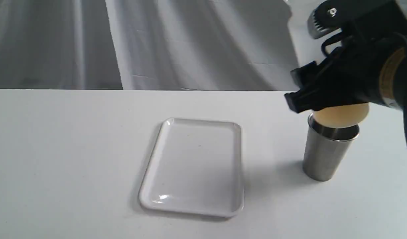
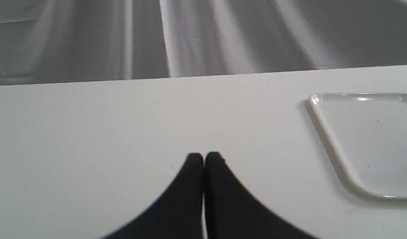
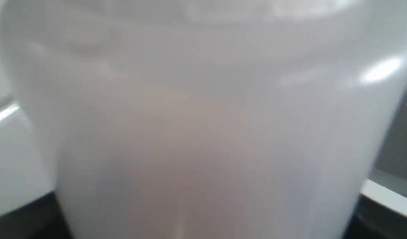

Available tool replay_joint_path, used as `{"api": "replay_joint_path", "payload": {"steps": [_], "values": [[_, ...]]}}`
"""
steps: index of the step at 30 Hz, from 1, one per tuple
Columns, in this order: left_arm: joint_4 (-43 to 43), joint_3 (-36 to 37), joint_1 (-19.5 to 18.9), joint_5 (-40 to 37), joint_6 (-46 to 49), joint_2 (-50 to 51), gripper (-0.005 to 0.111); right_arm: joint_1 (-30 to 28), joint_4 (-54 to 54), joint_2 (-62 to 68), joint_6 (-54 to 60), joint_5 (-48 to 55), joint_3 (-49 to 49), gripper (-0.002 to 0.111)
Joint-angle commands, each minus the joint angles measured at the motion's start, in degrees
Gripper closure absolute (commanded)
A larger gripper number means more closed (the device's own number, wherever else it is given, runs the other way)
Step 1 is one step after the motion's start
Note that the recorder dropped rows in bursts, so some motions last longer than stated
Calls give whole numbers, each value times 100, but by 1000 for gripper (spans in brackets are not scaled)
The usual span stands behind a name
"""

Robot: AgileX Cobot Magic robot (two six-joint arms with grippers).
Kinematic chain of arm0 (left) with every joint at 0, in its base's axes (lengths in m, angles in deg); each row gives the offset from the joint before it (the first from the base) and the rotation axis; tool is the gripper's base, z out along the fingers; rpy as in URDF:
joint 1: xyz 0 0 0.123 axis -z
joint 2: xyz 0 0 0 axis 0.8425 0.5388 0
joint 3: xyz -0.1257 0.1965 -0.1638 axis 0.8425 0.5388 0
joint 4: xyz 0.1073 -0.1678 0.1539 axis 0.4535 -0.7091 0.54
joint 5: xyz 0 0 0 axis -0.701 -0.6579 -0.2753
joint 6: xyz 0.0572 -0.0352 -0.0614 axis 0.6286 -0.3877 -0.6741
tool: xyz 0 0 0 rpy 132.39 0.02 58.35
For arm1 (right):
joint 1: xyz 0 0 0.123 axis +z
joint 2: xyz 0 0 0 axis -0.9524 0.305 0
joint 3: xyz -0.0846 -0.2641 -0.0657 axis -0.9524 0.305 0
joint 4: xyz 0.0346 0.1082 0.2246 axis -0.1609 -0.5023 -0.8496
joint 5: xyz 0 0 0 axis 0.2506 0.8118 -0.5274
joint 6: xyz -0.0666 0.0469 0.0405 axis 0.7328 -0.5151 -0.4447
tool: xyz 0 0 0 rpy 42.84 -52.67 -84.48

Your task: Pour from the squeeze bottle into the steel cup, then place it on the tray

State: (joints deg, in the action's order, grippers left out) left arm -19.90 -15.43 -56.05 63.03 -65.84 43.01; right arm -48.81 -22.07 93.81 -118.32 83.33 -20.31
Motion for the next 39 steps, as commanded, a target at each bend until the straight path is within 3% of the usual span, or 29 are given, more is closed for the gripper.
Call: {"api": "replay_joint_path", "payload": {"steps": [1, 4, 16, 26, 39], "values": [[-6, 25, -9, 43, -14, -15, 107, -233, 1029, -28, -1559, 837, -78, 108], [-6, 25, -9, 43, -14, -15, 107, -518, 1655, -28, -2593, 1438, 24, 108], [-6, 25, -9, 43, -29, -15, 107, -1203, 3210, -28, -3008, 1566, 950, 108], [-6, 25, -9, 43, -15, -15, 107, -1878, 3253, -28, -3241, 1676, 1324, 108], [-6, 25, -9, 43, -27, -15, 107, -1891, 3253, 777, -3269, 2302, 1324, 108]]}}
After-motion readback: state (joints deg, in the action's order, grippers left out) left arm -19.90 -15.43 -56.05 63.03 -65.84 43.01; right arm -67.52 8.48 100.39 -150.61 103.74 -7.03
